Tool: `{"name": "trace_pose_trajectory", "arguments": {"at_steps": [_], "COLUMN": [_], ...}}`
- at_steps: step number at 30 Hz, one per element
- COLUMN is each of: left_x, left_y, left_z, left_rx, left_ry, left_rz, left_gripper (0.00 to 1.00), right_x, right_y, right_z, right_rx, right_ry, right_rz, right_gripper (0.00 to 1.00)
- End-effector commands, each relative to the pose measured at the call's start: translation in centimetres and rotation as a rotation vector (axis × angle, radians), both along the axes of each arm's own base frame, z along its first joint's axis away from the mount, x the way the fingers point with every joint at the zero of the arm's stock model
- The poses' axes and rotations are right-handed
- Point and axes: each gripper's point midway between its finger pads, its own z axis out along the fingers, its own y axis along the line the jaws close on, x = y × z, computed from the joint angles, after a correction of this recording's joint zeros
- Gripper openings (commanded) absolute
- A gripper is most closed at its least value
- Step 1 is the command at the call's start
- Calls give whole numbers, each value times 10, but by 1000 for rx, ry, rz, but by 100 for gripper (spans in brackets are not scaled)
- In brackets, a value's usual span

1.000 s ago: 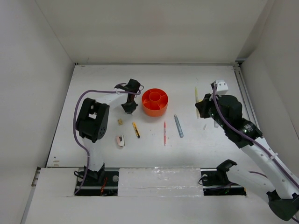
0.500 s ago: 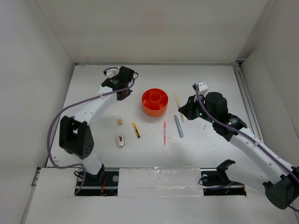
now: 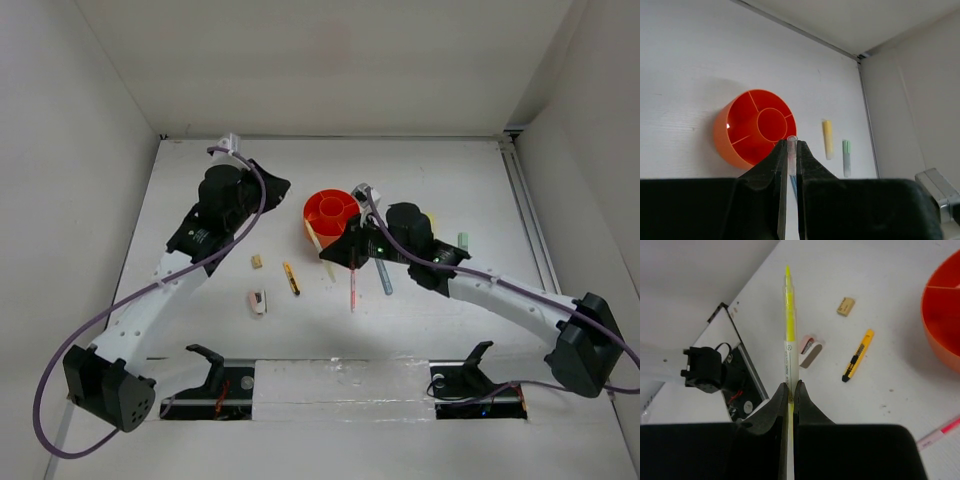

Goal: Sort the stationery into containers
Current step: Close the pen cap on the pen.

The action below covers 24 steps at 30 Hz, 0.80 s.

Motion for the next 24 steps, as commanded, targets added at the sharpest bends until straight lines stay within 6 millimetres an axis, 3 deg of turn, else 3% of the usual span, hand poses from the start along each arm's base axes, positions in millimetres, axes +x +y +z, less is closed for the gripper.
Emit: {"name": "trace_pose_trajectory", "arguments": {"at_steps": [1, 6, 16, 24], "left_x": [-10, -13, -15, -14], "left_y": [-21, -22, -34, -32], "left_z": [34, 31, 30, 23], "left_rx": [-71, -73, -102, -90], "left_ry": [-154, -154, -141, -140], "left_rz": [-137, -146, -206, -200], "left_gripper": [0, 0, 0, 0], "right_x": [2, 7, 17, 23], "right_y": [20, 22, 28, 30], "right_z": [64, 68, 50, 52], "right_rx": [185, 198, 179, 183], "right_ry": [-86, -88, -64, -72], "right_rz": [11, -10, -32, -52], "right_gripper": [0, 0, 0, 0]}}
